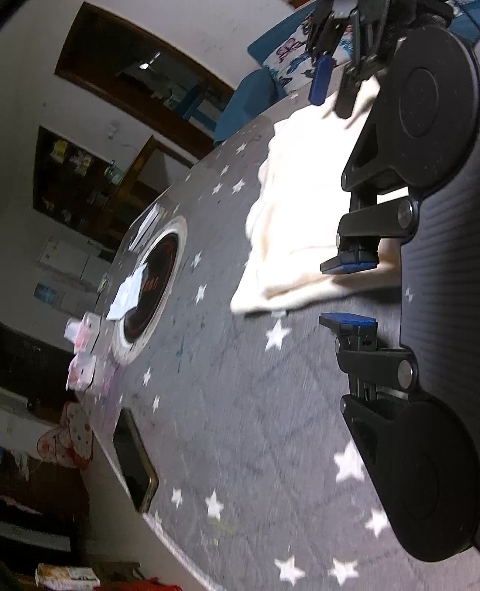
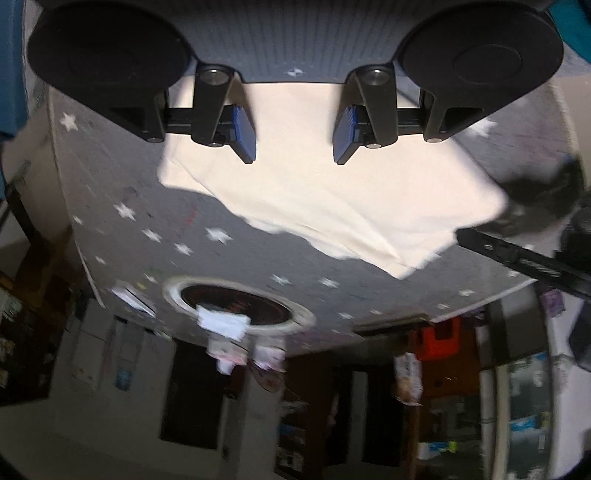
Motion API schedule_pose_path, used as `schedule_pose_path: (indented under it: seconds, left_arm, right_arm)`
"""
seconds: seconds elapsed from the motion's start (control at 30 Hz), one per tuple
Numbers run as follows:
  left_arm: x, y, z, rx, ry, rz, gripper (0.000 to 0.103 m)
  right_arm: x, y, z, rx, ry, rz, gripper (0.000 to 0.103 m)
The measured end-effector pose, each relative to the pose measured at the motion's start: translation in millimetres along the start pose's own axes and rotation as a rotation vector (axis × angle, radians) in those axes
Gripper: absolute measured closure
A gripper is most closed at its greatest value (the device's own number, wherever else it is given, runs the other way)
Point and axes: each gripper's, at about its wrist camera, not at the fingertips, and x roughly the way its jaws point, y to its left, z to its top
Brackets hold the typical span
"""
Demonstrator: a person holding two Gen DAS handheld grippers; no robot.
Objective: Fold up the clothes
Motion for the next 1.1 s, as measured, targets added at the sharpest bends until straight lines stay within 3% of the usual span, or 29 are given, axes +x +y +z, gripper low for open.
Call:
schedule_pose_path:
  seconds: [0.4, 0.53, 0.67, 0.9, 1.1]
  left_arm:
    - [-17.3, 17.0, 2.2, -0.067, -0.032, 0.001, 0.078]
    - [-16.8, 20.4, 1.8, -0.093, -0.027, -0.009, 0.078]
    - [-19.7, 20.1, 3.2, -0.101, -0.033, -0.024, 0.078]
    - [-16.4, 17.7, 5.2, -0.149, -0.022, -0.063, 0.077]
    - [-10.7, 18.3, 8.4, -0.268, -0.015, -0.099, 0.059]
  right_arm:
    - [15.9, 97.0, 27.1, -0.273, -0.032, 0.261, 0.058]
    - [28.8, 118.0, 28.7, -0.326, -0.02, 0.308, 0.058]
    - [44.7, 128.2, 24.7, -0.338, 0.02, 0.312, 0.058]
    - [46.0, 126.6, 22.9, -0.31, 0.017, 0.25, 0.085]
    - [32.4, 107.2, 30.7, -0.205, -0.019, 0.278, 0.089]
